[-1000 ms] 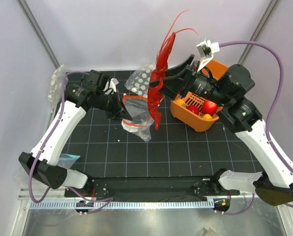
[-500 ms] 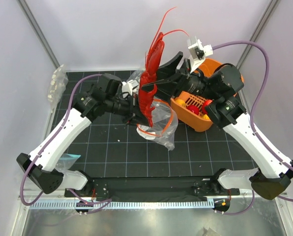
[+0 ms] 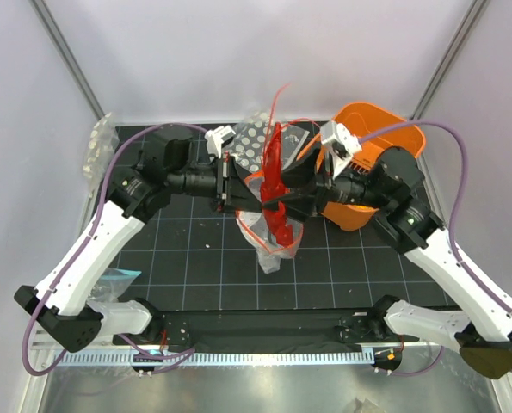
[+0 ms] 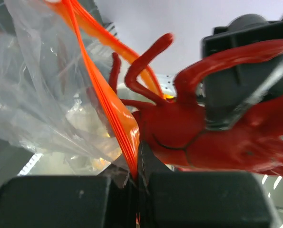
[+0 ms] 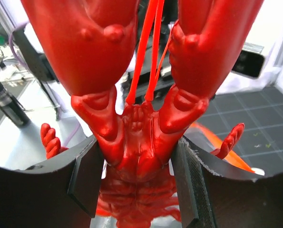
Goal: Place the food in the zip-top bag and seal the zipper
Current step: Place the fake lobster in the zipper food storage bag.
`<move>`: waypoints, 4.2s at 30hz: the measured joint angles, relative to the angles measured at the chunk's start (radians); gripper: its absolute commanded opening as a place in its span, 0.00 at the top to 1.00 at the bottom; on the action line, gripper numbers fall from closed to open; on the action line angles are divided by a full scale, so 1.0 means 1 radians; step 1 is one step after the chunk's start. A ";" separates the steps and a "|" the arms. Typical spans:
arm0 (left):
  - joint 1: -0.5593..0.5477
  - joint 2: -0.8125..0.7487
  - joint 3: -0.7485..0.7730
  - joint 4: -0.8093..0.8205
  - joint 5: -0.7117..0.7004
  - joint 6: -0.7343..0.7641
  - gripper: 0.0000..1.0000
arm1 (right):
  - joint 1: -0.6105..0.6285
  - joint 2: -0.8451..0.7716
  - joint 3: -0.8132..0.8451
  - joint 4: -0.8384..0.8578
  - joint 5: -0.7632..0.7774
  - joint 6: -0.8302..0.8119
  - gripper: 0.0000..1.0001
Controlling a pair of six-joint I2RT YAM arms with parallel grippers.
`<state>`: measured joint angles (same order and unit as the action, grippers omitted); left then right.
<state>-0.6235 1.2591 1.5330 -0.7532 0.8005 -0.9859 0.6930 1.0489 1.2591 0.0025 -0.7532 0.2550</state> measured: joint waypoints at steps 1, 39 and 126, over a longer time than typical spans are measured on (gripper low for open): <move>0.001 0.000 0.000 0.025 0.013 -0.015 1.00 | 0.000 -0.019 -0.011 -0.019 -0.001 -0.024 0.88; -0.016 0.004 -0.191 0.590 0.089 -0.314 1.00 | 0.013 -0.148 -0.117 -0.223 0.082 -0.296 0.99; -0.853 0.125 -0.423 0.216 -1.359 0.742 0.53 | 0.066 -0.266 -0.788 0.110 0.981 0.104 0.99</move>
<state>-1.4769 1.3842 1.1103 -0.5369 -0.5587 -0.2440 0.7586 0.7830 0.4709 0.1123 0.2276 0.3592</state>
